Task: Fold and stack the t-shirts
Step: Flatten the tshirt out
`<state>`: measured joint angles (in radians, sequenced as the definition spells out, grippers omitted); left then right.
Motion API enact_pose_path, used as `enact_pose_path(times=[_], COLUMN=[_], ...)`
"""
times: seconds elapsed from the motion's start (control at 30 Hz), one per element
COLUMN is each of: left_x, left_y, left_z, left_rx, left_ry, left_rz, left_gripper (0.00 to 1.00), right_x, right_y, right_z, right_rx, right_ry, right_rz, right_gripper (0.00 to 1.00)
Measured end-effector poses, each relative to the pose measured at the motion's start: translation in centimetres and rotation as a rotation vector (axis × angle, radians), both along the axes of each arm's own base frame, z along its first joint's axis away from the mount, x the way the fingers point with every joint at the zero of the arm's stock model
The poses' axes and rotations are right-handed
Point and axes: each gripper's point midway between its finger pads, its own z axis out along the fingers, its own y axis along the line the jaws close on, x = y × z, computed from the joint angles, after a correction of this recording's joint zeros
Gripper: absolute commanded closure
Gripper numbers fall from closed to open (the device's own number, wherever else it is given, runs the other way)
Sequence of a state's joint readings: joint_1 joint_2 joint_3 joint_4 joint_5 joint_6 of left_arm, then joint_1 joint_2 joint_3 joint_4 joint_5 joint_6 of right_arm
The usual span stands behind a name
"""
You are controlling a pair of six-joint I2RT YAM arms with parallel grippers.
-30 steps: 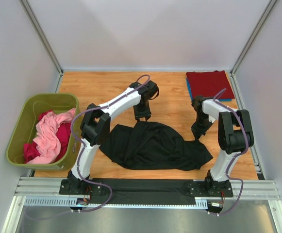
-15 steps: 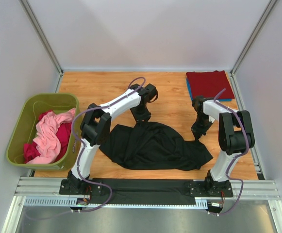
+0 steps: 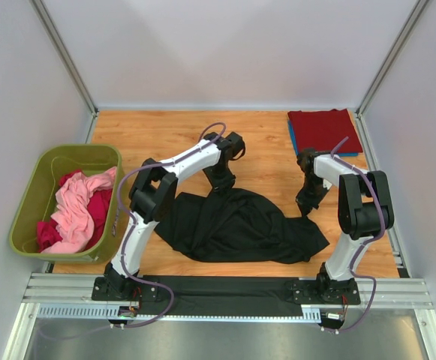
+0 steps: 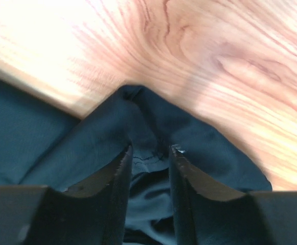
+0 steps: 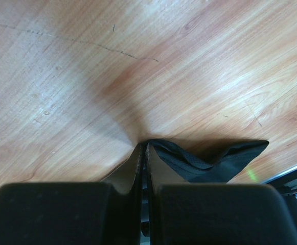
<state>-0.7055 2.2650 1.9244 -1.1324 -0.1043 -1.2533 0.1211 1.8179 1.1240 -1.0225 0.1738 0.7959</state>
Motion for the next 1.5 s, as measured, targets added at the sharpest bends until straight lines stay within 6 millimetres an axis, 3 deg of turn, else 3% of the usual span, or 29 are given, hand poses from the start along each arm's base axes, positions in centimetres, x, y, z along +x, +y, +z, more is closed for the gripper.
enact_pose_path(times=[0.07,0.17,0.2,0.4,0.53,0.63,0.77,0.87,1.0,1.1,1.2,1.37,1.5], left_x=[0.0,-0.1,-0.1,0.0,1.0,2.4,3.0,1.9,-1.1,-3.2,-4.2,-5.5,-7.9], left_y=[-0.1,-0.1,-0.2,0.3,1.5,3.2,7.0,11.0,14.6,16.2,17.1,17.9,18.2], left_z=[-0.6,-1.2,-1.3,-0.4,2.9,8.6,19.5,28.5,36.2,38.6,39.0,39.0,40.5], left_rx=[0.003,0.006,0.005,0.014,0.021,0.007,-0.024,-0.006,0.027,0.046,0.068,0.082,0.014], left_ry=[0.01,0.023,0.026,0.028,-0.027,-0.148,-0.406,-0.64,-0.852,-0.921,-0.929,-0.931,-0.988], left_rz=[0.001,0.001,-0.001,-0.043,-0.119,-0.184,-0.255,-0.284,-0.319,-0.345,-0.366,-0.415,-0.451], left_gripper=[0.64,0.85,0.98,1.0,1.0,1.0,1.0,1.0,1.0,1.0,1.0,1.0,1.0], right_x=[0.0,0.0,0.0,0.3,2.4,5.9,9.6,10.2,8.1,5.0,2.2,-0.8,-2.1], right_y=[0.0,0.0,0.0,0.0,-0.3,-0.9,-2.5,-4.2,-5.4,-5.3,-5.2,-4.9,-4.6], right_z=[0.0,0.0,0.0,0.3,2.6,7.5,17.2,25.5,34.2,38.3,40.5,42.0,42.3], right_rx=[0.001,0.001,0.0,-0.002,-0.023,-0.054,-0.093,-0.122,-0.123,-0.1,-0.074,-0.043,-0.029], right_ry=[-0.001,0.0,0.0,-0.008,-0.066,-0.205,-0.472,-0.69,-0.933,-1.064,-1.142,-1.198,-1.211], right_rz=[0.001,0.003,0.004,0.009,0.009,-0.002,-0.052,-0.109,-0.166,-0.18,-0.182,-0.172,-0.15], right_gripper=[1.0,1.0,1.0,1.0,1.0,1.0,1.0,1.0,1.0,1.0,1.0,1.0,1.0])
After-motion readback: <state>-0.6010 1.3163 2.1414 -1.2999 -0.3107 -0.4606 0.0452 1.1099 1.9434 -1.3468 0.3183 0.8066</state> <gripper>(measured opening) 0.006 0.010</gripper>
